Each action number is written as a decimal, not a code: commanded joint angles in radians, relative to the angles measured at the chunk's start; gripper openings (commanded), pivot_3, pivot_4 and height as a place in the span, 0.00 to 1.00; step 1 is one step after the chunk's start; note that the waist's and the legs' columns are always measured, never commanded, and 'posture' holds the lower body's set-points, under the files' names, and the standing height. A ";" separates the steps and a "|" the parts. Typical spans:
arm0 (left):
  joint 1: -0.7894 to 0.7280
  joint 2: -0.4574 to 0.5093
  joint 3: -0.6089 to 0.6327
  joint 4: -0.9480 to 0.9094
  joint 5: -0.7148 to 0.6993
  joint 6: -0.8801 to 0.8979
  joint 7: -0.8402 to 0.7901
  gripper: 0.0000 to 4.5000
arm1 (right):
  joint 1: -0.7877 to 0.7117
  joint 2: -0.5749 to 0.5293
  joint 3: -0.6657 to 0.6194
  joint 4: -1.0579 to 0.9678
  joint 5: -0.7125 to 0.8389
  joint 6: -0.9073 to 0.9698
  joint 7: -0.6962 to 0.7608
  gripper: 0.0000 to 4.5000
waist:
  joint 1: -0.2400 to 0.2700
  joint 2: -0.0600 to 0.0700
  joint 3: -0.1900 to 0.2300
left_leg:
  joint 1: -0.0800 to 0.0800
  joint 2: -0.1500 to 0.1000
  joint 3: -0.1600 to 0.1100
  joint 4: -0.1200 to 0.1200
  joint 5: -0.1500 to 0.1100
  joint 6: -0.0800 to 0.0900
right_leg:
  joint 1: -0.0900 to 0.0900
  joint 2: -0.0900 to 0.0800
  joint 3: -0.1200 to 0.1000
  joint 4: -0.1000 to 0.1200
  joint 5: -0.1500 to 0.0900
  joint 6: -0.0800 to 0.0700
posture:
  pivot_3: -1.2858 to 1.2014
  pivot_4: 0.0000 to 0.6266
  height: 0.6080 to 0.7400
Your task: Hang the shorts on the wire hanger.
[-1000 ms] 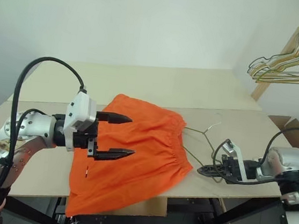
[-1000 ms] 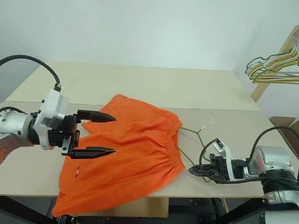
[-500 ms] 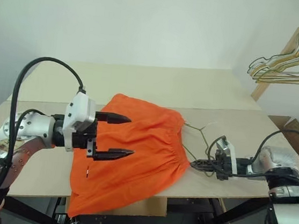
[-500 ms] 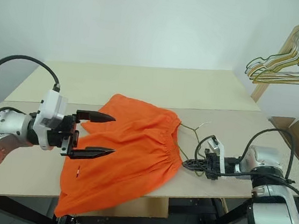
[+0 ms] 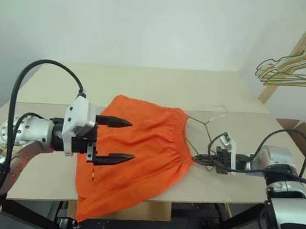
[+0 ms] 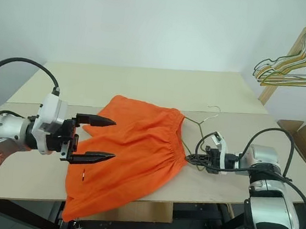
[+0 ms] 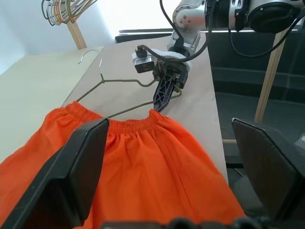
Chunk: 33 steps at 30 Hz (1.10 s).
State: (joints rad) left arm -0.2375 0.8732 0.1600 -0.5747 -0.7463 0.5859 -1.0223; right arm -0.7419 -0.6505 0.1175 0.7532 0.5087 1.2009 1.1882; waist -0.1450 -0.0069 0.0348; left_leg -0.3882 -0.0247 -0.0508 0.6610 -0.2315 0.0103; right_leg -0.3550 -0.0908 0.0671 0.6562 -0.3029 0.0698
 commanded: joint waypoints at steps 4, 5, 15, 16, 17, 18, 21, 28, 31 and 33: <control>-0.079 -0.008 -0.012 0.067 0.052 -0.058 -0.004 0.99 | 0.208 -0.078 -0.053 -0.547 -0.024 -0.187 -0.073 0.00 | 0.017 0.000 0.000 | -0.001 0.000 0.000 0.000 0.000 0.000 | -0.001 0.000 0.000 0.000 0.000 0.000 | 0.46 0.00 1.00; -0.096 -0.011 -0.021 0.084 0.059 -0.062 -0.010 0.99 | 0.218 -0.084 -0.062 -0.597 -0.025 -0.211 -0.081 0.00 | 0.015 0.000 0.000 | -0.001 0.000 0.000 0.000 0.000 0.000 | -0.002 0.000 0.000 0.001 0.000 0.000 | 0.46 0.00 1.00; -0.460 0.003 -0.150 0.492 0.214 -0.215 -0.236 0.99 | 0.148 -0.167 0.001 -0.869 -0.144 -0.418 -0.111 0.00 | -0.001 0.000 0.001 | -0.002 -0.001 0.000 0.000 0.000 -0.001 | -0.002 0.000 -0.001 0.000 0.000 0.000 | 0.43 0.00 1.00; -0.512 0.002 -0.167 0.554 0.239 -0.241 -0.269 0.99 | 0.135 -0.170 0.011 -0.872 -0.155 -0.422 -0.115 0.00 | -0.007 0.000 0.001 | -0.002 -0.001 0.000 0.000 0.000 -0.001 | -0.002 0.000 -0.001 0.000 0.000 0.000 | 0.43 0.00 1.00; -0.564 -0.002 -0.184 0.621 0.264 -0.278 -0.310 0.99 | 0.122 -0.174 0.024 -0.875 -0.169 -0.431 -0.117 0.00 | -0.012 0.000 0.001 | -0.002 -0.001 0.000 0.000 0.000 -0.001 | -0.002 0.000 -0.001 -0.001 0.000 0.000 | 0.43 0.00 1.00; -0.599 -0.007 -0.195 0.670 0.282 -0.305 -0.342 0.99 | 0.113 -0.177 0.033 -0.875 -0.178 -0.438 -0.118 0.00 | -0.019 0.000 0.001 | -0.002 -0.001 0.000 0.000 0.000 -0.001 | -0.002 0.000 -0.001 -0.001 0.000 0.000 | 0.43 0.00 1.00; -0.717 -0.028 -0.252 0.827 0.354 -0.377 -0.433 0.99 | 0.085 -0.197 0.078 -0.896 -0.225 -0.465 -0.110 0.00 | -0.040 0.000 0.001 | -0.002 -0.001 0.000 0.000 0.000 0.000 | -0.003 -0.001 -0.001 -0.001 0.000 0.001 | 0.42 0.00 1.00; -0.883 -0.119 -0.402 1.103 0.518 -0.587 -0.591 0.99 | 0.037 -0.216 0.135 -0.938 -0.256 -0.442 -0.072 0.00 | -0.082 -0.001 0.001 | -0.003 -0.001 -0.001 0.000 0.000 0.000 | -0.004 -0.001 -0.001 0.000 -0.001 0.001 | 0.41 0.00 1.00; -0.922 -0.194 -0.455 1.220 0.617 -0.674 -0.563 0.99 | 0.021 -0.217 0.148 -0.941 -0.267 -0.432 -0.067 0.00 | -0.092 -0.001 0.001 | -0.003 -0.001 -0.001 0.000 0.000 0.000 | -0.004 -0.002 -0.001 0.000 -0.001 0.001 | 0.41 0.00 1.00; -0.941 -0.229 -0.480 1.277 0.684 -0.726 -0.529 0.99 | 0.018 -0.218 0.152 -0.943 -0.272 -0.428 -0.068 0.00 | -0.096 -0.001 0.001 | -0.003 -0.002 -0.001 0.000 0.000 0.000 | -0.003 -0.002 -0.001 0.001 -0.001 0.002 | 0.41 0.00 1.00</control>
State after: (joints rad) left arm -1.1365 0.6428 -0.3117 0.6679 -0.1110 -0.0928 -1.5767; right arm -0.6950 -0.8591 0.2828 -0.1583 0.2383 0.7705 1.1160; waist -0.2410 -0.0076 0.0356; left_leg -0.3908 -0.0261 -0.0517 0.6609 -0.2311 0.0101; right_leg -0.3585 -0.0925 0.0662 0.6572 -0.3035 0.0714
